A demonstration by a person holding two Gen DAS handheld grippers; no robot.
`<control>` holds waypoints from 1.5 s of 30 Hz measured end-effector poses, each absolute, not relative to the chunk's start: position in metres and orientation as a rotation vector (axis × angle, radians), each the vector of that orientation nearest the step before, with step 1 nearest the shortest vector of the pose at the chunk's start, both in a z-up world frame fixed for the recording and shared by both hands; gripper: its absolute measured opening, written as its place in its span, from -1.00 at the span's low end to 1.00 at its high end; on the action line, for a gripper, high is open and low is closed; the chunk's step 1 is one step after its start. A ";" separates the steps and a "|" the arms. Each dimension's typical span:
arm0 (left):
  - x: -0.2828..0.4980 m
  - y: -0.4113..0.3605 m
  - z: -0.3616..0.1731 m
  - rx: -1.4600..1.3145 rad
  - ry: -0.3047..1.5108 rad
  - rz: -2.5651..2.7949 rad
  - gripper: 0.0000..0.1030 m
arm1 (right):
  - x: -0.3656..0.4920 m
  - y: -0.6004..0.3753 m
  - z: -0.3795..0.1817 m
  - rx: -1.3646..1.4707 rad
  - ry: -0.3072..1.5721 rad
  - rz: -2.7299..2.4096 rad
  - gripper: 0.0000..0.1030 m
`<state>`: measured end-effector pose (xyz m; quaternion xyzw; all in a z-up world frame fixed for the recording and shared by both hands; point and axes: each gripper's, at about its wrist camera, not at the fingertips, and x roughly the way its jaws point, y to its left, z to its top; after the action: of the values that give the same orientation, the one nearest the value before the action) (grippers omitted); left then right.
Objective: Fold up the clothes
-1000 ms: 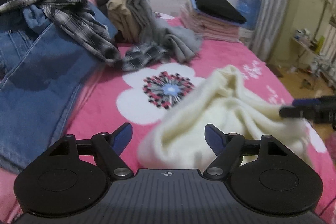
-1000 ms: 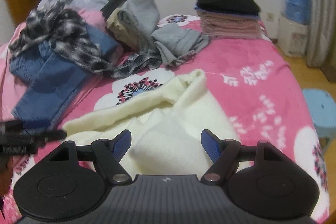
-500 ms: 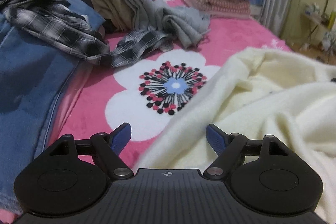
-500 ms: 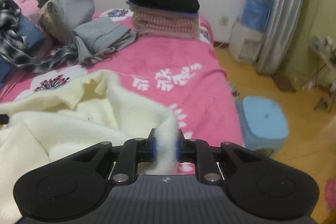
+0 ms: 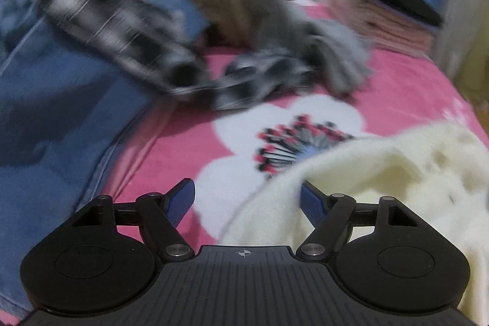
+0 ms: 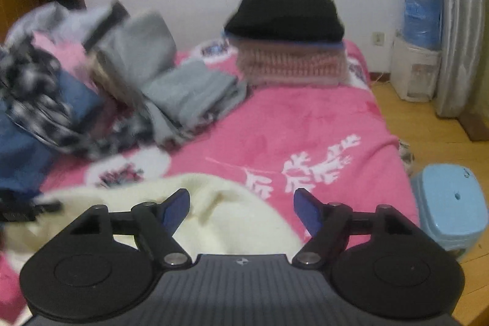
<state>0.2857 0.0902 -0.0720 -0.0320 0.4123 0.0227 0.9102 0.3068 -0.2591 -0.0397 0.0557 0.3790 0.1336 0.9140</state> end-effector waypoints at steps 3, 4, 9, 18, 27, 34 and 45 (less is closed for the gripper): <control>0.286 0.101 -0.078 -0.143 0.860 0.048 0.47 | 0.325 -0.261 -0.064 0.206 0.829 0.241 0.51; 0.284 0.102 -0.079 -0.147 0.850 0.037 0.48 | 0.325 -0.266 -0.069 0.241 0.829 0.238 0.51; 0.280 0.101 -0.081 -0.109 0.834 -0.092 0.75 | 0.337 -0.276 -0.080 0.232 0.804 0.271 0.59; 0.296 0.086 -0.099 -0.118 0.931 -0.126 -0.16 | 0.376 -0.245 -0.109 -0.053 0.939 0.490 0.50; 0.286 0.066 -0.072 -0.081 0.716 -0.109 -0.78 | 0.323 -0.213 -0.085 -0.267 0.667 0.396 -0.68; 0.321 0.046 -0.071 -0.029 0.694 -0.115 -0.73 | 0.354 -0.219 -0.084 -0.211 0.649 0.286 -0.67; 0.297 0.077 -0.071 -0.183 0.758 -0.061 0.67 | 0.328 -0.259 -0.067 0.030 0.698 0.202 0.22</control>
<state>0.2968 0.0768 -0.0711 -0.0893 0.3694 -0.0299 0.9245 0.3281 -0.2589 -0.0672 0.0147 0.3412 0.0989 0.9347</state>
